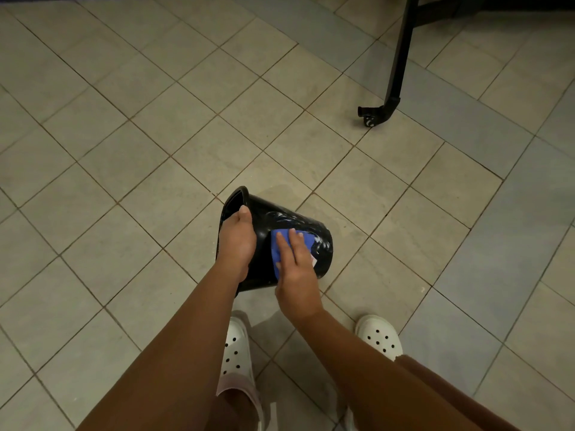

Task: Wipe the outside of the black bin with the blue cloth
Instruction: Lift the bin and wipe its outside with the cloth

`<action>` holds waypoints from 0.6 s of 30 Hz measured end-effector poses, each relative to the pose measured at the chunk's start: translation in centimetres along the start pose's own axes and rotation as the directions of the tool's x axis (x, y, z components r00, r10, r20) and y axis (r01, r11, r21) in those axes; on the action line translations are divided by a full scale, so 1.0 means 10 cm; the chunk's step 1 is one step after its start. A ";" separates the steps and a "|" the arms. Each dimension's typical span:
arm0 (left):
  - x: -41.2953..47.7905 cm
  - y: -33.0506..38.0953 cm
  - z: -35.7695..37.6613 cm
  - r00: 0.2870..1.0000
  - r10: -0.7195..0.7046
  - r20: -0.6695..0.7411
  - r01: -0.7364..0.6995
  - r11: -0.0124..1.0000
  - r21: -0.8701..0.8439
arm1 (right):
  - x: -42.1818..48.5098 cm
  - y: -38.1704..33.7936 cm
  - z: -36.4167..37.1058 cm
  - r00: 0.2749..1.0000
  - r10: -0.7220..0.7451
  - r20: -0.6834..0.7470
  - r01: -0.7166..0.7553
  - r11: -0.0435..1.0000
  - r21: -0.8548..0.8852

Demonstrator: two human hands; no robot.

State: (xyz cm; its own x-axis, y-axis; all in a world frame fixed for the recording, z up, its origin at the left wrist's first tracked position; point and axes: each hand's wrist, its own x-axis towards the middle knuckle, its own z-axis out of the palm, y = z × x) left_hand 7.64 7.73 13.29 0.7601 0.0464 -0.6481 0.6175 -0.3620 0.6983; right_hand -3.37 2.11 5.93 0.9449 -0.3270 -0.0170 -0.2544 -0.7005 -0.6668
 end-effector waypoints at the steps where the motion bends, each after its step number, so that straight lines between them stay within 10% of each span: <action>1: 0.00 0.00 -0.01 0.999 0.032 -0.010 -0.031 0.999 0.034 | 0.00 -0.01 0.02 0.999 -0.035 -0.002 0.035 0.999 0.022; 5: 0.03 -0.01 -0.02 0.994 0.100 -0.041 -0.094 0.987 0.131 | 0.17 0.06 -0.09 0.985 -0.161 0.061 0.159 0.987 0.035; 12: 0.01 0.02 -0.03 0.996 0.070 -0.061 -0.058 0.982 0.179 | 0.05 0.29 -0.09 0.991 0.082 0.103 -0.077 0.996 -0.054; 18: 0.06 -0.01 -0.08 0.994 0.099 -0.037 -0.088 0.970 0.226 | 0.15 0.01 -0.02 0.986 -0.154 0.058 0.153 0.988 0.030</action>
State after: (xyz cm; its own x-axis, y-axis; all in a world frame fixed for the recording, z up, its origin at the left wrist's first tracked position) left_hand 8.22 8.48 13.09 0.8243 0.0454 -0.5643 0.4867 -0.5659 0.6655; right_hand -2.01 1.37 5.98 0.9831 -0.1778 0.0433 -0.1007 -0.7230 -0.6835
